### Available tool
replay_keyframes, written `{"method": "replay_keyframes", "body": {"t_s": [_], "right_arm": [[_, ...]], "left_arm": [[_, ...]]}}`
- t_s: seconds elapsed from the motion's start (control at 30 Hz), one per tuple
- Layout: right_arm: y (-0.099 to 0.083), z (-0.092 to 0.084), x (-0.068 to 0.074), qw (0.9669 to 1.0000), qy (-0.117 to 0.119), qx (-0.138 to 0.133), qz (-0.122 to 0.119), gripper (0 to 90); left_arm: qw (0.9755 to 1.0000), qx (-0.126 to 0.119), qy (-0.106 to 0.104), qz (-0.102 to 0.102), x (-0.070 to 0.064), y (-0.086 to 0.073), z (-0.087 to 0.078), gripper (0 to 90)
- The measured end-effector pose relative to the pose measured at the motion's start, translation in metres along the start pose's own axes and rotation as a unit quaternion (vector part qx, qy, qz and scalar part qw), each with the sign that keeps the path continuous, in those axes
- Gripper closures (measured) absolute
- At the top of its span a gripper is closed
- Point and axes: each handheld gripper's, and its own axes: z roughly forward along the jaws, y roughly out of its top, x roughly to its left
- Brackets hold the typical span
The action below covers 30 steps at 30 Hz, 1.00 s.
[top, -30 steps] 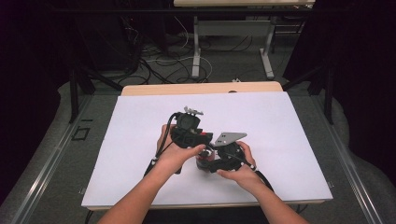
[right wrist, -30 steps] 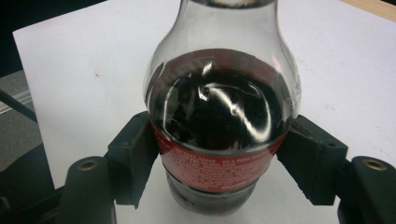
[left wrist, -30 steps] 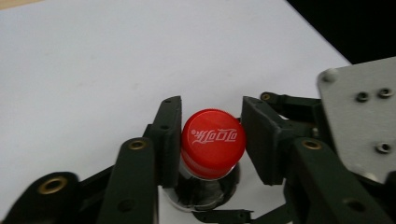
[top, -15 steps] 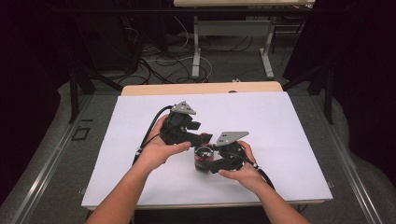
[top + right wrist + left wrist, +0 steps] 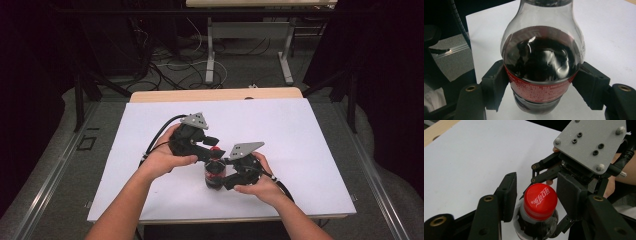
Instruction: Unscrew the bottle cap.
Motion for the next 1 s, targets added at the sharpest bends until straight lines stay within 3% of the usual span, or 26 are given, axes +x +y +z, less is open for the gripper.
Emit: {"method": "replay_keyframes", "body": {"t_s": [0.1,0.3,0.37,0.53,0.67,0.77,0.8,0.87,0.97,1.0], "right_arm": [[0.0,0.0,0.0,1.0,0.001,0.0,-0.001,30.9],[0.0,0.001,0.001,0.9999,-0.008,-0.007,-0.001,31.0],[0.0,0.001,0.001,0.9999,-0.013,-0.007,0.0,31.0],[0.0,0.0,0.0,0.9997,-0.023,-0.001,0.004,31.0],[-0.001,0.0,-0.002,0.9992,-0.037,-0.005,0.011,31.0],[-0.001,-0.001,-0.002,0.9986,-0.05,-0.007,0.016,31.0],[-0.001,-0.001,-0.003,0.9984,-0.053,-0.007,0.017,31.0],[-0.001,-0.002,-0.003,0.9982,-0.055,-0.002,0.023,30.9],[-0.002,-0.001,-0.004,0.9975,-0.066,-0.004,0.022,31.0],[-0.002,0.0,-0.004,0.9972,-0.071,-0.005,0.022,31.0]], "left_arm": [[0.9999,0.003,-0.009,0.006,0.0,-0.001,0.0,59.7],[1.0,-0.004,0.005,-0.004,-0.003,-0.001,0.001,61.2],[0.9999,0.004,0.006,-0.007,-0.003,0.001,0.0,61.3],[0.9989,0.004,0.031,-0.035,-0.008,0.003,0.004,61.4],[0.9958,-0.002,0.068,-0.061,-0.014,0.006,0.009,61.4],[0.9912,-0.011,0.098,-0.089,-0.019,0.008,0.013,61.4],[0.9883,-0.011,0.107,-0.108,-0.021,0.01,0.014,61.4],[0.9855,-0.012,0.124,-0.115,-0.023,0.011,0.016,61.4],[0.9776,-0.011,0.149,-0.148,-0.027,0.014,0.02,61.3],[0.9731,-0.013,0.158,-0.168,-0.029,0.014,0.021,61.3]]}}
